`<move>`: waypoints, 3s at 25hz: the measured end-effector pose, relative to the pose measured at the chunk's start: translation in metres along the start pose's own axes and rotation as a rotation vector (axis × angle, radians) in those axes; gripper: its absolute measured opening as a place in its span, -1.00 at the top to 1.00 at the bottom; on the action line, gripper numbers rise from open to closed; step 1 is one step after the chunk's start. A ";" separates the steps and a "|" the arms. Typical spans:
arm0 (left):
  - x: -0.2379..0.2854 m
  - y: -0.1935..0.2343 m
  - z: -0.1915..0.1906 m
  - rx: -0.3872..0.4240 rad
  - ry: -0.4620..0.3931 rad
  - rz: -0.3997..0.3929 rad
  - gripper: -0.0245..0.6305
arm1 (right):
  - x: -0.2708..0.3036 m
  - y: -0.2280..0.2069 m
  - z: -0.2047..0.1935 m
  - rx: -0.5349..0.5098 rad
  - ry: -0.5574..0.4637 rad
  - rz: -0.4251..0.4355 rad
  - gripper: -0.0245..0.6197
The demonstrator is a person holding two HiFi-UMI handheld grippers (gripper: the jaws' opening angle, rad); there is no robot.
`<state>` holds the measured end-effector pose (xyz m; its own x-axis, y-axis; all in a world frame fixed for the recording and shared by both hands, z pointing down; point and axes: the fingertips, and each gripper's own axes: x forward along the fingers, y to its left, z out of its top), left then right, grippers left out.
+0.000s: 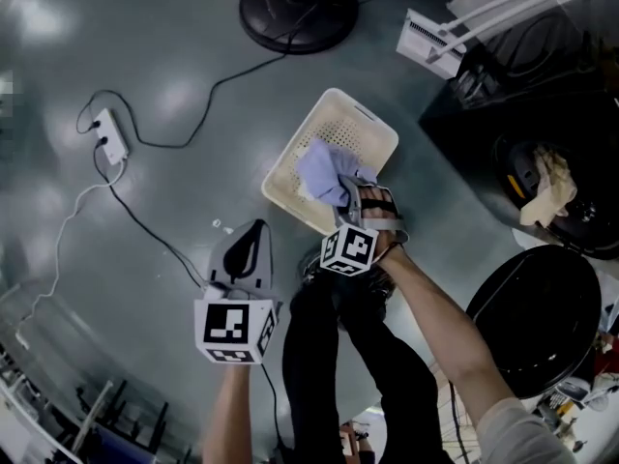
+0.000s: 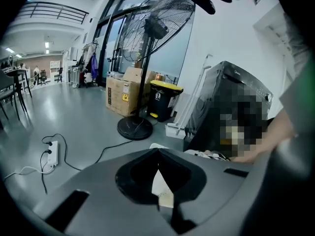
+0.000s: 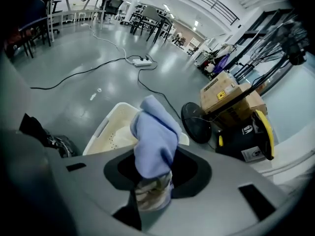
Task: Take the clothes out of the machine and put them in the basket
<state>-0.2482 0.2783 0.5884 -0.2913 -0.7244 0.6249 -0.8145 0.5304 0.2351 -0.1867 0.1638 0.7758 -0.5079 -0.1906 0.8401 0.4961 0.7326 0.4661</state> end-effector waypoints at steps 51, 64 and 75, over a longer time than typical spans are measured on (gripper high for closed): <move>0.019 -0.087 0.031 0.107 0.010 -0.107 0.87 | -0.056 -0.032 -0.015 0.423 -0.139 -0.011 0.84; 0.059 -0.202 0.059 0.230 0.032 -0.287 0.87 | -0.143 -0.119 -0.158 1.135 -0.113 -0.252 0.84; 0.095 -0.338 0.062 0.366 0.075 -0.486 0.87 | -0.232 -0.141 -0.333 1.323 0.034 -0.520 0.84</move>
<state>-0.0315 0.0027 0.5224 0.1820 -0.8053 0.5643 -0.9687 -0.0485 0.2433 0.0954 -0.1124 0.6079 -0.3991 -0.6249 0.6710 -0.7624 0.6327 0.1358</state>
